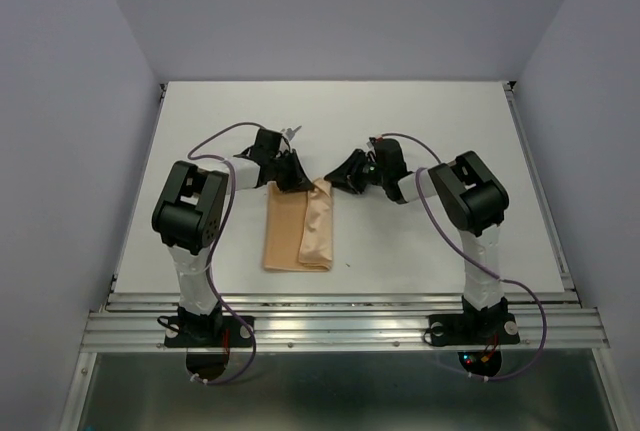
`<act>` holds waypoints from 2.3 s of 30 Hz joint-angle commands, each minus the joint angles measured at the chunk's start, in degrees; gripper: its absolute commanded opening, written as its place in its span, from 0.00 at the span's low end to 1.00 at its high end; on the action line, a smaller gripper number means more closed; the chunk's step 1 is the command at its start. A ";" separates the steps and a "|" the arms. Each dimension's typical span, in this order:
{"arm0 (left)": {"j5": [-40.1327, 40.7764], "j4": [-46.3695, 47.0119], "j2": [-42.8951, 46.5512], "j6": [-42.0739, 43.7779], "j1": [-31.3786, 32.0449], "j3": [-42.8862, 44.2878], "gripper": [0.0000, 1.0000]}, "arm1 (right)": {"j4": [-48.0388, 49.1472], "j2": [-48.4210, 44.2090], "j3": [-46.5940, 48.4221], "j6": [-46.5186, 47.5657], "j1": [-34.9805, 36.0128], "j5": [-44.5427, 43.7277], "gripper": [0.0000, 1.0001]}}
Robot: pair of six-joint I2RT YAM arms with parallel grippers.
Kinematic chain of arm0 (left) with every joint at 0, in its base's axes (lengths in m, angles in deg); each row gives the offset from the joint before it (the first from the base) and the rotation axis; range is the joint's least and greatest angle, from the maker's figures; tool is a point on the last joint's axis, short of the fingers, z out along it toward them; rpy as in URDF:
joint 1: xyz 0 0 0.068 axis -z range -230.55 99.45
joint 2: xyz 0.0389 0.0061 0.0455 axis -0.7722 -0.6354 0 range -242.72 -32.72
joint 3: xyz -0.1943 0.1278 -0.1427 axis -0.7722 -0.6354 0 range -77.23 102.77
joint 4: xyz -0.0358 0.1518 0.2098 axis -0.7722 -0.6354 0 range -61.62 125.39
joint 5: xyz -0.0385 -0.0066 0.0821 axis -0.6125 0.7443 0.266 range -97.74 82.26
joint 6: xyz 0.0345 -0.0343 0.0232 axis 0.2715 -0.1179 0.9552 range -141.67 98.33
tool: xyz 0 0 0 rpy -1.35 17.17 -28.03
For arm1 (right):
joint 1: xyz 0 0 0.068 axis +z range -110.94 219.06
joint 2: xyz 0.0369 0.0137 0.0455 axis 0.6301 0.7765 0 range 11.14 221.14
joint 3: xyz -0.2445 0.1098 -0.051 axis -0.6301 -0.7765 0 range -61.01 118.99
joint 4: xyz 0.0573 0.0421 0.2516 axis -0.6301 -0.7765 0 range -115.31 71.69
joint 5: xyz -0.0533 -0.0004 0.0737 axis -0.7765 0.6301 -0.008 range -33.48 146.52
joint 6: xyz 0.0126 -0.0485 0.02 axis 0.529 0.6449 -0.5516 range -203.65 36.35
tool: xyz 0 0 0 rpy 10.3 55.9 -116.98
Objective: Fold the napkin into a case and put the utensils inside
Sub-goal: Smooth out the 2/3-rectangle-folded napkin at the center of the board.
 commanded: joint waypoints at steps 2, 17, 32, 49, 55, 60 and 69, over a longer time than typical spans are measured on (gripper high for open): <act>0.48 1.15 4.24 0.19 -0.34 -2.14 0.00 | -1.21 1.70 -2.71 0.16 0.65 -1.18 0.33; -0.75 1.42 2.92 -0.25 0.45 0.23 0.00 | -3.48 -6.82 -4.56 1.12 0.65 -11.80 0.01; -0.49 -1.22 -0.15 -0.25 0.45 5.34 0.00 | -12.63 -5.95 4.32 8.15 -0.49 -16.82 0.12; 1.18 1.86 -0.95 -0.86 0.01 -0.12 0.00 | -11.85 -6.39 -0.86 9.30 -0.49 -13.14 0.44; 1.54 2.21 -1.30 -0.86 -0.17 -1.00 0.00 | -8.33 -5.87 -4.55 7.55 0.13 -8.40 0.45; 1.97 2.30 -1.12 -0.86 -0.34 -1.52 0.00 | -2.88 -3.67 -7.28 3.59 0.65 -6.02 0.43; 2.33 2.30 -1.30 -1.04 -0.70 -1.53 0.00 | 2.13 0.29 -7.72 -0.72 1.18 -4.25 0.28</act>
